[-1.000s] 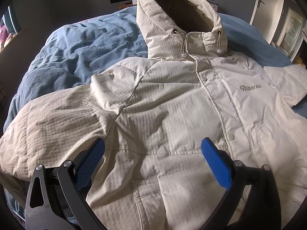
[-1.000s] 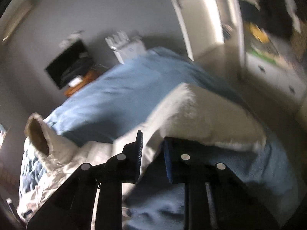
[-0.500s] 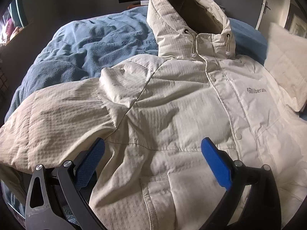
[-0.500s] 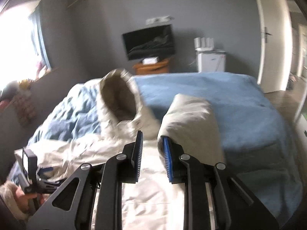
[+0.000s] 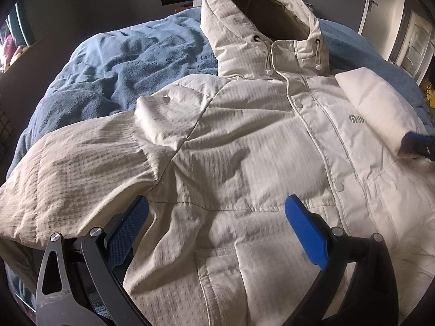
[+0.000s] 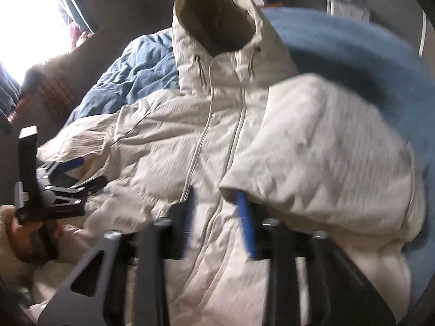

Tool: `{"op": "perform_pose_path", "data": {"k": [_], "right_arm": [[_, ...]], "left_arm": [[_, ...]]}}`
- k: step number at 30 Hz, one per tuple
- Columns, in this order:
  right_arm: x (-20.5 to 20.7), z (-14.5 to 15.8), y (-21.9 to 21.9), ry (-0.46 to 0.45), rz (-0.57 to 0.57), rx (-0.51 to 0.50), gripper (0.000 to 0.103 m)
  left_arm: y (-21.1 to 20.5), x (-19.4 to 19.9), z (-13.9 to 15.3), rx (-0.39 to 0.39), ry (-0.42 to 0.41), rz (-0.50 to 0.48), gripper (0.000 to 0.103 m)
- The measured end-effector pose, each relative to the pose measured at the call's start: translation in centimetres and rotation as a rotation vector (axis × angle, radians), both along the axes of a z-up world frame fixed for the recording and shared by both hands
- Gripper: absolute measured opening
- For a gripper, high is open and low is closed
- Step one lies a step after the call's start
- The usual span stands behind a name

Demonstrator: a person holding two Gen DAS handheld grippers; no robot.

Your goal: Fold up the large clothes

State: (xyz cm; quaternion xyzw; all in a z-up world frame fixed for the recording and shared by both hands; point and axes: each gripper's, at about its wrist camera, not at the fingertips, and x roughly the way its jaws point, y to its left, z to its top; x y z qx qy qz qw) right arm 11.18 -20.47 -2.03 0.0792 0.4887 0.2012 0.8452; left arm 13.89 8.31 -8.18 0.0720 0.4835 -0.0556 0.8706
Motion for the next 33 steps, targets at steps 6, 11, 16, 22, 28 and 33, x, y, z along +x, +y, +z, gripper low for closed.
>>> {"op": "perform_pose_path", "data": {"k": [6,11,16,22,28,33], "right_arm": [[-1.5,-0.5,-3.7,0.067,-0.090,0.070,0.065],[-1.4,-1.6,-9.5,0.121,-0.289,0.142,0.065],[-0.7,-2.9,-13.2,0.129,-0.448,0.235,0.065],[0.6,-3.0,-12.7,0.067,-0.474,0.163,0.030],[1.2,-1.8,-11.5,-0.024,-0.432,0.094,0.015],[1.8,-1.0,-10.2,-0.037,-0.398,0.038,0.015]], "left_arm": [[0.1,0.1,0.0,-0.013,0.000,0.004,0.096],[0.2,0.1,0.0,-0.015,0.001,0.004,0.096],[0.1,0.1,-0.1,-0.017,-0.001,0.002,0.096],[-0.1,0.1,-0.2,-0.011,0.004,-0.002,0.096],[-0.2,0.1,-0.3,-0.012,0.005,-0.005,0.096],[-0.2,0.1,-0.5,-0.008,0.014,-0.008,0.096]]}}
